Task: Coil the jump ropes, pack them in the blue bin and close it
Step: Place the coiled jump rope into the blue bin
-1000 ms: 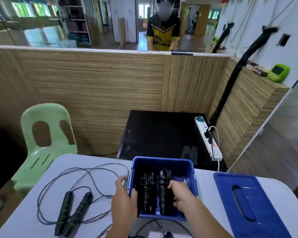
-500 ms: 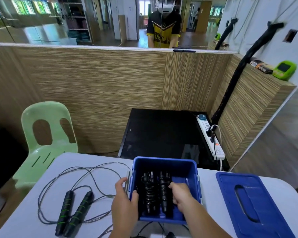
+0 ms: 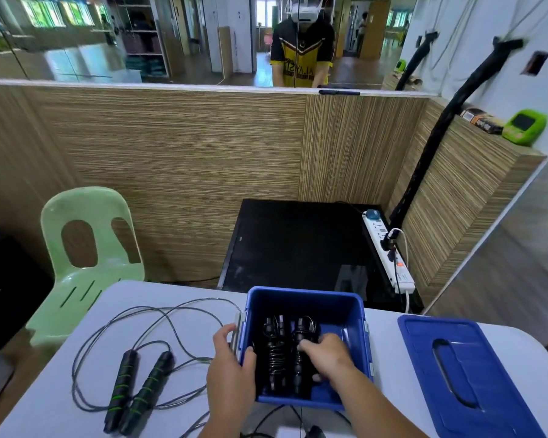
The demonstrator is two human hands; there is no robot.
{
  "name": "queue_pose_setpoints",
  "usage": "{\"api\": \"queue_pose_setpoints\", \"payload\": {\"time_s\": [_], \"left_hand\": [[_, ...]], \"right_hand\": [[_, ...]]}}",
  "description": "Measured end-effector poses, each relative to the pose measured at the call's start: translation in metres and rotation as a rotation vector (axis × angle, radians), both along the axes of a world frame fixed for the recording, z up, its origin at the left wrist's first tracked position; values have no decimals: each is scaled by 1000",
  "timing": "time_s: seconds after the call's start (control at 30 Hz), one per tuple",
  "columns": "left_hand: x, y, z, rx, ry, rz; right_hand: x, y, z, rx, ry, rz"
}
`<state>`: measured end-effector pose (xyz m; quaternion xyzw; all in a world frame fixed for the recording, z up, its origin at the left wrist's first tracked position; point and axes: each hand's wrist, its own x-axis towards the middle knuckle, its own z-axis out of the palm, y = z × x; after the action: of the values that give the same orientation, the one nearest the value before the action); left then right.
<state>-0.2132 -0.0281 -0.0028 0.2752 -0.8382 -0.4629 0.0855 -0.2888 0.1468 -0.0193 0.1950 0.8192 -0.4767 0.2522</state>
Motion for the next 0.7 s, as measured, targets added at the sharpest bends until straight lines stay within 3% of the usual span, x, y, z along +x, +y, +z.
{"api": "queue_pose_setpoints", "payload": {"time_s": [0.47, 0.7], "left_hand": [[0, -1, 1, 6, -3, -3], [1, -1, 1, 9, 3, -8]], "right_hand": [[0, 5, 5, 182, 138, 180], [11, 2, 31, 463, 330, 363]]}}
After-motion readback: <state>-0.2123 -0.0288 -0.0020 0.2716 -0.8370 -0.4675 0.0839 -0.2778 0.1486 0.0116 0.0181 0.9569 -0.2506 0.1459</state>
